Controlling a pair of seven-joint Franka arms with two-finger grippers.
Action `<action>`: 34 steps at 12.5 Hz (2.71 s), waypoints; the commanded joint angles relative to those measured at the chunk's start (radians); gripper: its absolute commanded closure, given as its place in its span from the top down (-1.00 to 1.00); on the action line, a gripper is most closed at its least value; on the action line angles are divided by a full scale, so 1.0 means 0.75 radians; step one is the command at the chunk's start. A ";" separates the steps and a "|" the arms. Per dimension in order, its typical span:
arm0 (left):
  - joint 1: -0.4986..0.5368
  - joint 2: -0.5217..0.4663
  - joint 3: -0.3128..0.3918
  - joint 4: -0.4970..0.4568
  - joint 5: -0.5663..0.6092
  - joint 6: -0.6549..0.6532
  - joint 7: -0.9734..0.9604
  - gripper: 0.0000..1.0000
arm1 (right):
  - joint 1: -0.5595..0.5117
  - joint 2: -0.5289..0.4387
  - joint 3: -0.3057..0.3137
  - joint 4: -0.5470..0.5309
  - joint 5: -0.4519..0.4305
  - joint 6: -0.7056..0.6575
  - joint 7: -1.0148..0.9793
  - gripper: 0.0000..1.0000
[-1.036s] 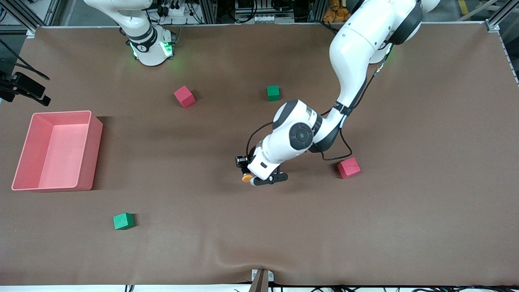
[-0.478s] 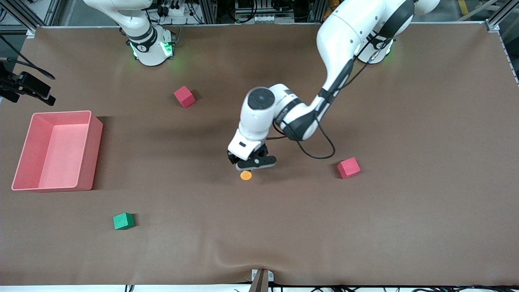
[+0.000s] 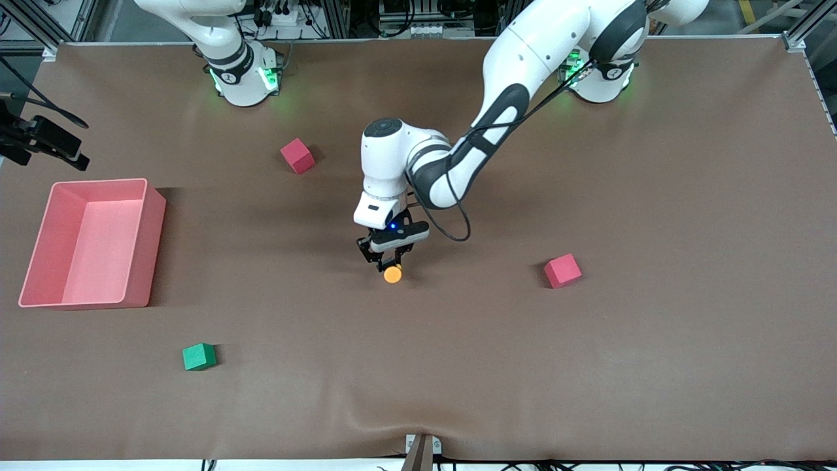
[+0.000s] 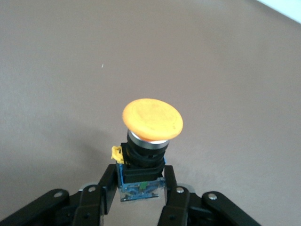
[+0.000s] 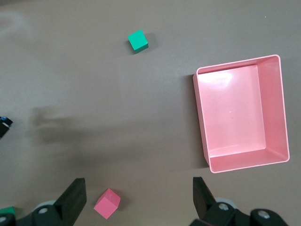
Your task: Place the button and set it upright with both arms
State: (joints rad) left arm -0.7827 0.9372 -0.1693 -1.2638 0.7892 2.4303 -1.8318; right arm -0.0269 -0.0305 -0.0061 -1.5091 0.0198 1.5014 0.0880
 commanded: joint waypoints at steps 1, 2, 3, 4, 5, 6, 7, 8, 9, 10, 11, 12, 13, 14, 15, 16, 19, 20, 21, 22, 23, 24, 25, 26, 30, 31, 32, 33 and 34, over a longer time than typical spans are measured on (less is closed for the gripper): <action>-0.095 0.092 0.076 0.051 0.246 0.020 -0.258 -0.90 | 0.009 0.008 -0.010 0.018 0.025 0.001 -0.003 1.00; -0.114 0.112 0.097 0.051 0.332 0.018 -0.349 -0.90 | 0.005 0.008 -0.010 0.018 0.027 0.001 -0.003 1.00; -0.128 0.117 0.099 0.051 0.420 0.018 -0.406 -0.91 | 0.005 0.006 -0.010 0.018 0.027 -0.002 -0.003 1.00; -0.134 0.121 0.099 0.049 0.491 0.018 -0.439 -0.91 | 0.005 0.008 -0.010 0.018 0.027 0.000 -0.003 1.00; -0.149 0.129 0.099 0.045 0.545 0.014 -0.466 -0.90 | 0.005 0.008 -0.010 0.018 0.027 0.001 -0.005 1.00; -0.159 0.153 0.101 0.043 0.588 0.010 -0.480 -0.88 | 0.005 0.008 -0.010 0.018 0.027 0.001 -0.003 1.00; -0.159 0.180 0.101 0.045 0.633 0.010 -0.499 -0.87 | 0.007 0.008 -0.010 0.018 0.027 0.001 -0.003 1.00; -0.161 0.198 0.101 0.045 0.680 0.002 -0.527 -0.85 | 0.005 0.008 -0.010 0.018 0.027 -0.002 -0.003 1.00; -0.161 0.199 0.101 0.037 0.715 -0.001 -0.584 -0.80 | 0.005 0.006 -0.010 0.018 0.027 -0.004 -0.005 1.00; -0.161 0.197 0.099 0.037 0.721 -0.001 -0.625 -0.63 | 0.005 0.006 -0.010 0.018 0.027 -0.002 -0.003 1.00; -0.161 0.180 0.097 0.037 0.709 -0.001 -0.648 -0.21 | 0.005 0.006 -0.010 0.018 0.027 -0.002 -0.003 1.00; -0.161 0.166 0.093 0.037 0.699 -0.001 -0.684 0.99 | 0.003 0.006 -0.010 0.018 0.027 -0.004 -0.003 1.00; -0.161 0.158 0.085 0.041 0.686 -0.001 -0.701 1.00 | 0.003 0.006 -0.010 0.018 0.027 -0.004 -0.003 1.00; -0.161 0.152 0.085 0.039 0.646 -0.001 -0.699 1.00 | 0.001 0.006 -0.012 0.018 0.027 -0.004 -0.003 1.00; -0.169 0.141 0.080 0.039 0.587 -0.001 -0.695 1.00 | 0.001 0.006 -0.012 0.018 0.027 -0.008 -0.005 1.00; -0.177 0.129 0.070 0.037 0.544 -0.001 -0.691 1.00 | -0.001 0.006 -0.012 0.018 0.027 -0.006 -0.003 1.00; -0.180 0.090 0.013 0.037 0.453 -0.029 -0.689 1.00 | -0.001 0.006 -0.012 0.018 0.027 -0.006 -0.005 1.00; -0.178 0.080 -0.021 0.039 0.425 -0.051 -0.681 1.00 | -0.001 0.006 -0.012 0.018 0.027 -0.008 -0.005 1.00; -0.171 0.050 -0.058 0.035 0.380 -0.084 -0.661 1.00 | -0.001 0.006 -0.012 0.018 0.027 -0.008 -0.005 1.00; -0.163 0.021 -0.089 0.031 0.313 -0.119 -0.606 1.00 | -0.003 0.006 -0.014 0.018 0.029 -0.008 -0.005 1.00; -0.157 -0.012 -0.110 0.030 0.221 -0.141 -0.524 1.00 | -0.003 0.006 -0.014 0.018 0.031 -0.010 -0.005 1.00; -0.157 -0.055 -0.110 0.030 0.121 -0.178 -0.448 1.00 | -0.003 0.006 -0.014 0.018 0.031 -0.010 -0.005 1.00; -0.153 -0.098 -0.110 0.032 0.012 -0.205 -0.367 1.00 | -0.003 0.006 -0.014 0.018 0.031 -0.010 -0.005 1.00; -0.135 -0.147 -0.110 0.033 -0.088 -0.233 -0.273 1.00 | -0.003 0.006 -0.014 0.018 0.031 -0.010 -0.005 1.00; -0.006 -0.382 -0.110 0.033 -0.405 -0.403 0.112 1.00 | -0.003 0.006 -0.014 0.018 0.033 -0.010 -0.005 1.00; 0.029 -0.443 -0.110 0.033 -0.485 -0.484 0.224 1.00 | -0.003 0.006 -0.014 0.018 0.033 -0.012 -0.005 1.00; 0.074 -0.506 -0.110 0.033 -0.544 -0.570 0.335 1.00 | -0.003 0.006 -0.014 0.018 0.033 -0.014 -0.005 1.00; 0.117 -0.570 -0.110 0.033 -0.587 -0.656 0.449 1.00 | -0.003 0.006 -0.014 0.018 0.033 -0.014 -0.005 1.00; 0.166 -0.633 -0.110 0.035 -0.612 -0.742 0.582 1.00 | -0.005 0.006 -0.016 0.018 0.033 -0.014 -0.005 1.00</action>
State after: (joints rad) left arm -0.7150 0.5604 -0.2388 -1.2001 0.3761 1.9659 -1.5280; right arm -0.0276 -0.0303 -0.0145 -1.5093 0.0266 1.5012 0.0880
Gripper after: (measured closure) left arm 0.000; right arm 0.000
